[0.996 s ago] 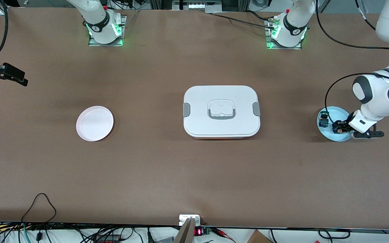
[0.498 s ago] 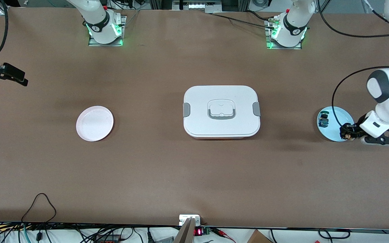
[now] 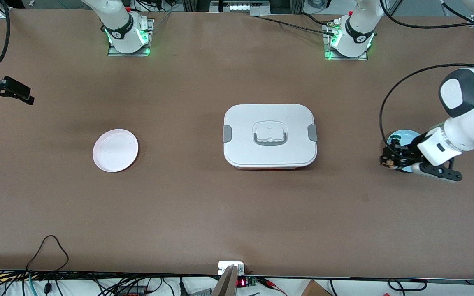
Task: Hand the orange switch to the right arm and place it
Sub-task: 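Lift the switch with the left gripper while the right gripper reaches inward, then bring the right gripper to the switch held by the left gripper, then close the right gripper on the switch and open the left gripper, then carry the switch over the white plate while the left gripper withdraws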
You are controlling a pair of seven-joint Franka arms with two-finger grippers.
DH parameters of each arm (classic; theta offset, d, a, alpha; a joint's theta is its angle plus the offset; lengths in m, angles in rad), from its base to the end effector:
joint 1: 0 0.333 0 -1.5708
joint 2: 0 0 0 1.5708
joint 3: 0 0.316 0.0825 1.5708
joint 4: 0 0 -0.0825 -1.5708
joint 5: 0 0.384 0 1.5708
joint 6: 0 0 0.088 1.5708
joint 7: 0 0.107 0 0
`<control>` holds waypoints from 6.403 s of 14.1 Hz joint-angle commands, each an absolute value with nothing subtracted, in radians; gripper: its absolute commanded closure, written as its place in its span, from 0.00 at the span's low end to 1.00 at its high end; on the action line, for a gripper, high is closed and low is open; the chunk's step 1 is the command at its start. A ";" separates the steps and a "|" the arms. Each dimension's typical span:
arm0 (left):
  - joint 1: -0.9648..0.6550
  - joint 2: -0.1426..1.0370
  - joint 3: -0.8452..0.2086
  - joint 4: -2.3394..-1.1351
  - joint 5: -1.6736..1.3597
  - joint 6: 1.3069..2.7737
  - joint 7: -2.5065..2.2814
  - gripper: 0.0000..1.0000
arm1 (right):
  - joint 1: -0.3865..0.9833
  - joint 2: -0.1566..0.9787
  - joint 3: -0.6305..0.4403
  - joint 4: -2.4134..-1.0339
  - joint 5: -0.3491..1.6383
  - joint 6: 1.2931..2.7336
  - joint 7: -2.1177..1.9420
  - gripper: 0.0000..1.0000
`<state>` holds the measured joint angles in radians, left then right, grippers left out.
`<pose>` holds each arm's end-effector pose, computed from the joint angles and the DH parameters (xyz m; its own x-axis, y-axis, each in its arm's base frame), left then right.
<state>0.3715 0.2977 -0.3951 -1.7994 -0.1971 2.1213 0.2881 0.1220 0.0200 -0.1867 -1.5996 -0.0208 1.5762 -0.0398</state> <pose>0.6347 -0.0063 0.3996 0.9786 -0.1775 0.1041 -0.1991 -0.9442 0.2623 0.5583 -0.0374 0.6005 0.9987 -0.0249 -0.0440 -0.0239 -0.9995 0.0227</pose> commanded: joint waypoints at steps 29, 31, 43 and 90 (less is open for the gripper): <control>0.115 0.377 -0.741 -1.815 -1.718 2.213 2.025 0.95 | 0.297 0.167 -0.187 -1.875 1.382 1.572 -0.135 0.00; 0.094 0.409 -0.738 -1.787 -1.720 2.220 2.025 0.95 | 0.362 0.178 -0.187 -1.875 1.440 1.584 -0.137 0.00; 0.017 0.442 -0.736 -1.752 -1.749 2.309 2.023 0.95 | 0.488 0.267 -0.187 -1.885 1.658 1.629 -0.212 0.01; 0.227 0.391 -0.724 -1.677 -0.949 1.997 1.185 0.00 | 0.276 0.216 -0.190 -1.924 1.067 1.651 -0.425 1.00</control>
<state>0.2186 0.4085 -0.7265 -1.6821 -1.0493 2.0338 1.2978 0.3217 0.2449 -0.1996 -1.9070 1.2068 1.6699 -0.3670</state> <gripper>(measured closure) 0.000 0.573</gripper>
